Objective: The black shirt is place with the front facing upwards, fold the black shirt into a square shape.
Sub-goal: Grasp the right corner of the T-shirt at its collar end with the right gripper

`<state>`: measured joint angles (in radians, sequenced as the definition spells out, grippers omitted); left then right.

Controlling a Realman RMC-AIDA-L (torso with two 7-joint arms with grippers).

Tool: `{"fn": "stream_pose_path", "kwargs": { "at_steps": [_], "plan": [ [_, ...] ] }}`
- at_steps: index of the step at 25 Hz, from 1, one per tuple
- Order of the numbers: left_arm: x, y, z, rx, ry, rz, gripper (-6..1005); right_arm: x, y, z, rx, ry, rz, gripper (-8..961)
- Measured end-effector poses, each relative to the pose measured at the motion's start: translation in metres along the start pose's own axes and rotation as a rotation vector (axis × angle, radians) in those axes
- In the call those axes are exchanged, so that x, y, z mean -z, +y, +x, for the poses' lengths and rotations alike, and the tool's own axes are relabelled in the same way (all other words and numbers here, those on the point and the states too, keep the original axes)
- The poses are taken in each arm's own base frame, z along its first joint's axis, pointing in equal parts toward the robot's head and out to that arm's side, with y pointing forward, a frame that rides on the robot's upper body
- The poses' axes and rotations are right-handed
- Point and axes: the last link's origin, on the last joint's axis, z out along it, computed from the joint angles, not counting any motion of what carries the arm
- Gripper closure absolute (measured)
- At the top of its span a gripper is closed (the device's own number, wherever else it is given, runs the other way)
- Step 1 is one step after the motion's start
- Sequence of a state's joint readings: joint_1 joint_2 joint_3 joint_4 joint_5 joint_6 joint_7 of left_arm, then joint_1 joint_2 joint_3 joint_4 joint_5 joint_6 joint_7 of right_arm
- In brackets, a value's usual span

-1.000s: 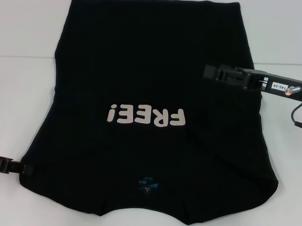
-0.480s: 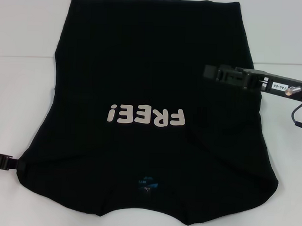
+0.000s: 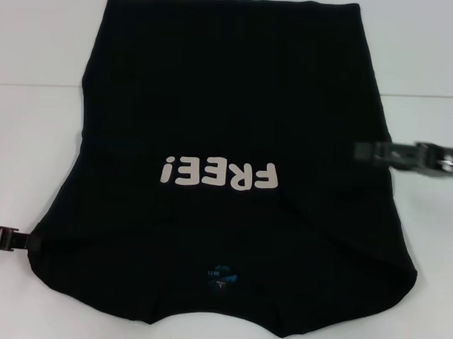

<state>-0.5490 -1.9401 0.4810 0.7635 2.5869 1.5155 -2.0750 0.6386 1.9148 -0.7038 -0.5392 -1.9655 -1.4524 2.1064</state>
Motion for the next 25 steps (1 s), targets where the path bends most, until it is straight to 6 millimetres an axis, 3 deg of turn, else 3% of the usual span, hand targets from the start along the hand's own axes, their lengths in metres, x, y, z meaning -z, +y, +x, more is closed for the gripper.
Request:
{"fn": "stream_pose_path", "kwargs": {
  "at_steps": [5, 9, 15, 25],
  "plan": [
    [0.002, 0.0, -0.001, 0.011, 0.041, -0.02, 991, 0.043, -0.017, 0.021, -0.176, 0.04, 0.046, 12],
    [0.001, 0.001, -0.001, 0.007, 0.051, -0.03, 988, 0.059, -0.029, 0.042, -0.273, 0.101, 0.103, 19],
    [0.0, 0.002, 0.001, 0.001, 0.056, -0.036, 983, 0.051, -0.037, 0.066, -0.311, 0.207, 0.176, 32],
    [0.0, 0.004, 0.005, -0.007, 0.062, -0.04, 975, 0.027, -0.034, 0.071, -0.283, 0.286, 0.199, 54]
  ]
}}
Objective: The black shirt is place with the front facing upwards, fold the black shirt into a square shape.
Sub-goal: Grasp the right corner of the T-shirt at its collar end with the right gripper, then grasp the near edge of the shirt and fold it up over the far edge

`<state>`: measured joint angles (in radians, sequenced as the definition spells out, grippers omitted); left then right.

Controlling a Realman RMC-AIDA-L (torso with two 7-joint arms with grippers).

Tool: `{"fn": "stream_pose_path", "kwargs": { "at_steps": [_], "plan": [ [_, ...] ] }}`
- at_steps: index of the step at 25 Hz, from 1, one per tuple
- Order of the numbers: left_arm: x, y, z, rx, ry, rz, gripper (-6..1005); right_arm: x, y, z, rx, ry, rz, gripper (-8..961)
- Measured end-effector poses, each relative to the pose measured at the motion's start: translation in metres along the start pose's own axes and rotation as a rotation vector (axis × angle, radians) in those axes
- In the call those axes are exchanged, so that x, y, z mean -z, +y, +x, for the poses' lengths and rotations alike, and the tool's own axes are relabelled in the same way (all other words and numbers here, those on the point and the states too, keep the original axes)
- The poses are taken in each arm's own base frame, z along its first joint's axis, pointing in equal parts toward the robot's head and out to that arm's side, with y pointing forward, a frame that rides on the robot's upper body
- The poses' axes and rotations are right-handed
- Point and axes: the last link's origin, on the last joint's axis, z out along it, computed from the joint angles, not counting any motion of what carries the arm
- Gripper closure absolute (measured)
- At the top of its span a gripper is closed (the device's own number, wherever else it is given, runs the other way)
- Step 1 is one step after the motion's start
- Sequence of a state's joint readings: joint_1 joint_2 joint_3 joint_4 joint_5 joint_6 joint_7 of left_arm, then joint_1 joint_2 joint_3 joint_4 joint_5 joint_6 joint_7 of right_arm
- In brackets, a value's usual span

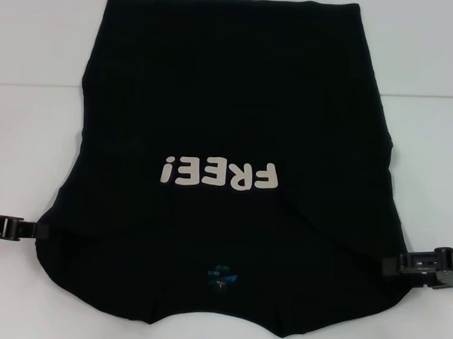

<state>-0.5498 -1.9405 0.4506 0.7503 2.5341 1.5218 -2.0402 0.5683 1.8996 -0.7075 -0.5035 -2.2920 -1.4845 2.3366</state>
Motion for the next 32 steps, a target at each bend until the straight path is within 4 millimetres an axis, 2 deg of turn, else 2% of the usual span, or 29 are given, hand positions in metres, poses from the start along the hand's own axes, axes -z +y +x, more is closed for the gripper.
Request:
{"fn": "stream_pose_path", "kwargs": {
  "at_steps": [5, 11, 22, 24, 30, 32],
  "plan": [
    [0.0, -0.001, -0.002, 0.005, 0.0, 0.0, 971, -0.001, -0.001, -0.002, 0.006, -0.008, 0.013, 65],
    [0.001, -0.001, -0.004, 0.012, -0.002, 0.001, 966, -0.008, -0.005, 0.002, 0.014, -0.032, 0.034, 276],
    [0.001, -0.002, -0.003, 0.014, 0.001, 0.005, 957, -0.012, -0.007, 0.009, 0.036, -0.054, 0.016, 531],
    [0.001, -0.002, -0.003, 0.017, 0.0, 0.004, 955, -0.011, -0.008, 0.01, 0.045, -0.068, 0.011, 776],
    [0.006, -0.001, -0.007, 0.056, 0.021, -0.02, 950, -0.006, -0.013, 0.016, 0.094, -0.148, -0.02, 908],
    [0.01, -0.002, -0.01, 0.079, 0.04, -0.038, 949, -0.005, -0.014, 0.02, 0.116, -0.167, -0.034, 908]
  ]
}}
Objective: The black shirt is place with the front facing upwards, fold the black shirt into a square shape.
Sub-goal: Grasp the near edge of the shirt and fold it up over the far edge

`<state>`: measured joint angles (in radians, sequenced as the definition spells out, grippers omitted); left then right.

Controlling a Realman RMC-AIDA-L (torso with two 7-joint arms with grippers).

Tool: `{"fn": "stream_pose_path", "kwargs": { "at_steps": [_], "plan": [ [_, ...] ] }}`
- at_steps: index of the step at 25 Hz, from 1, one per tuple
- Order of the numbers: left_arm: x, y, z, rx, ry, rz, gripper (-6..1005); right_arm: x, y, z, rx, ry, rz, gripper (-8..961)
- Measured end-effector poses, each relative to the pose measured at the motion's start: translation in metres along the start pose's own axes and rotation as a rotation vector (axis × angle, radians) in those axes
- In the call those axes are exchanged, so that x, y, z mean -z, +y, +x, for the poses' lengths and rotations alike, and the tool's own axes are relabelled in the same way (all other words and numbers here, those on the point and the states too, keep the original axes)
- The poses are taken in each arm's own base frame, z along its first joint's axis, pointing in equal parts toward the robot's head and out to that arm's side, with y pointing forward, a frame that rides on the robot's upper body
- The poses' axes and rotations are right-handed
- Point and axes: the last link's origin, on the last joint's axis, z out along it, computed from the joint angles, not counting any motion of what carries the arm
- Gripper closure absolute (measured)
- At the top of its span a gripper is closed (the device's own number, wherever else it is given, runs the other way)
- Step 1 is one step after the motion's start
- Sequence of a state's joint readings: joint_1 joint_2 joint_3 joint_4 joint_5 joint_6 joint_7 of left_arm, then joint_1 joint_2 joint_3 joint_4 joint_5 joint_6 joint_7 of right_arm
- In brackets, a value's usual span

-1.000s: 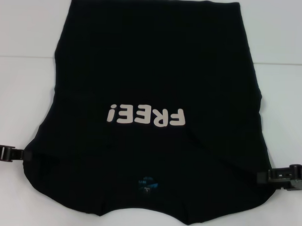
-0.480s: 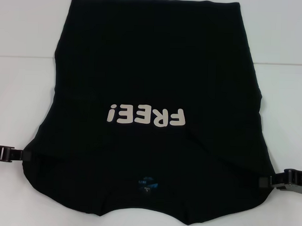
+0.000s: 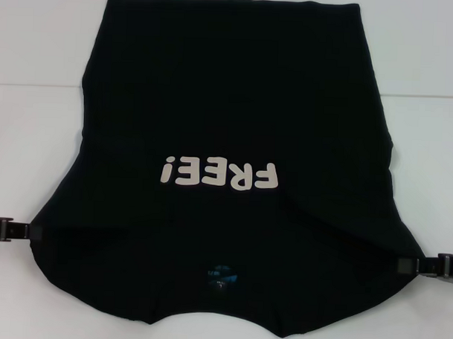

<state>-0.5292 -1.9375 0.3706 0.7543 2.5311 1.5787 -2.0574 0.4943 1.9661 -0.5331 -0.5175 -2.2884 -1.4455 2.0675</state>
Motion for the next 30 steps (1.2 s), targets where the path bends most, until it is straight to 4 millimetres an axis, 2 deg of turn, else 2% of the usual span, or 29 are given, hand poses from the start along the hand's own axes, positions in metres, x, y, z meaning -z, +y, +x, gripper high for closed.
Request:
{"fn": "stream_pose_path", "kwargs": {
  "at_steps": [12, 20, 25, 28, 30],
  "plan": [
    [0.029, 0.0, -0.054, 0.104, 0.082, -0.144, 939, 0.04, -0.002, 0.045, 0.113, -0.135, -0.141, 908],
    [0.044, 0.007, -0.094, 0.128, 0.068, -0.225, 933, 0.058, 0.0, 0.085, 0.21, -0.168, -0.19, 903],
    [0.051, 0.009, -0.117, 0.164, 0.071, -0.243, 929, 0.068, 0.0, 0.104, 0.21, -0.188, -0.201, 899],
    [0.05, 0.01, -0.12, 0.17, 0.084, -0.258, 926, 0.071, 0.0, 0.107, 0.208, -0.206, -0.204, 897],
    [0.046, 0.011, -0.112, 0.158, 0.101, -0.272, 924, 0.072, 0.001, 0.099, 0.214, -0.232, -0.206, 895]
  ]
}}
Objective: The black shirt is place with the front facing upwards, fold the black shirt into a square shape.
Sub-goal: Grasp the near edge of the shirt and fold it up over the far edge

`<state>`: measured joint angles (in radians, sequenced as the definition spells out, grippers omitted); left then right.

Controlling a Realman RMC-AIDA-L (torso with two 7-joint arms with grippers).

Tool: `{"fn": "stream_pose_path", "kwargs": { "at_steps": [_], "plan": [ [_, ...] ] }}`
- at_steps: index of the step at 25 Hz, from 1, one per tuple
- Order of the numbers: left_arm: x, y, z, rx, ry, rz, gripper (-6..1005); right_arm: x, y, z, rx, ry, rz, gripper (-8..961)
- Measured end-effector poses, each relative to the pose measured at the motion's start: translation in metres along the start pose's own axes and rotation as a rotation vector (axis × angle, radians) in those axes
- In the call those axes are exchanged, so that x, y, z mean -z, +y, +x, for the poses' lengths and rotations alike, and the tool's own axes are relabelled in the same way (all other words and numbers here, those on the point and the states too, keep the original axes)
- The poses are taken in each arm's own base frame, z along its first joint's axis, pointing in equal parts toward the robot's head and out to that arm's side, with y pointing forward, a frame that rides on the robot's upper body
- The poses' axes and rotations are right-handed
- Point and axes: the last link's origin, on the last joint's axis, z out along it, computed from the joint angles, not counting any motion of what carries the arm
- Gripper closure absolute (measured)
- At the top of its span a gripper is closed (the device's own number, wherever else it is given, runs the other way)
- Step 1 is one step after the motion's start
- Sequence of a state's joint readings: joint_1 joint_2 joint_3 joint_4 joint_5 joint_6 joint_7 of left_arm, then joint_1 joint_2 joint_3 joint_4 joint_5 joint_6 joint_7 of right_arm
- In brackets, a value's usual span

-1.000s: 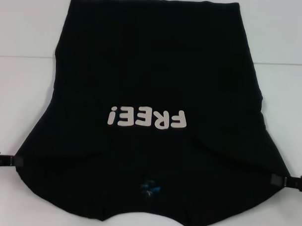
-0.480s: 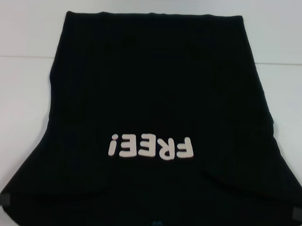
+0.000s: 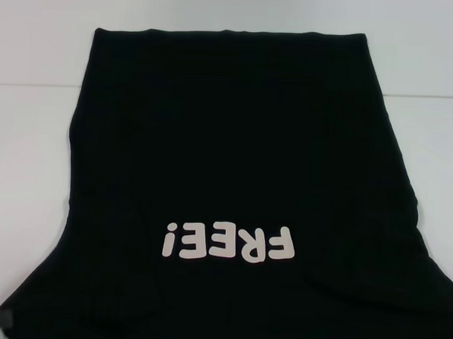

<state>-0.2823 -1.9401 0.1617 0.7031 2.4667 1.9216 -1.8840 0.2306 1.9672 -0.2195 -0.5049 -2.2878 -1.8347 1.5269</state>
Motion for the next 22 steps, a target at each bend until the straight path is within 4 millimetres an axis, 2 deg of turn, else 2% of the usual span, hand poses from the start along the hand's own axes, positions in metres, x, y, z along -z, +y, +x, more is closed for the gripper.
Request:
{"fn": "stream_pose_path", "kwargs": {
  "at_steps": [4, 9, 13, 17, 22],
  "plan": [
    [-0.018, 0.006, 0.034, -0.056, 0.05, -0.048, 921, -0.004, -0.004, -0.027, 0.038, -0.078, 0.002, 892],
    [-0.047, 0.012, 0.097, -0.124, 0.143, -0.035, 917, -0.015, -0.016, -0.076, 0.089, -0.161, 0.043, 888],
    [-0.072, 0.013, 0.141, -0.15, 0.211, 0.03, 914, -0.036, -0.027, -0.111, 0.124, -0.174, 0.099, 885],
    [-0.094, 0.018, 0.176, -0.165, 0.292, 0.07, 911, -0.061, -0.039, -0.15, 0.149, -0.193, 0.183, 881],
    [-0.112, 0.026, 0.205, -0.188, 0.373, 0.114, 907, -0.089, -0.045, -0.191, 0.178, -0.2, 0.277, 877]
  ]
}}
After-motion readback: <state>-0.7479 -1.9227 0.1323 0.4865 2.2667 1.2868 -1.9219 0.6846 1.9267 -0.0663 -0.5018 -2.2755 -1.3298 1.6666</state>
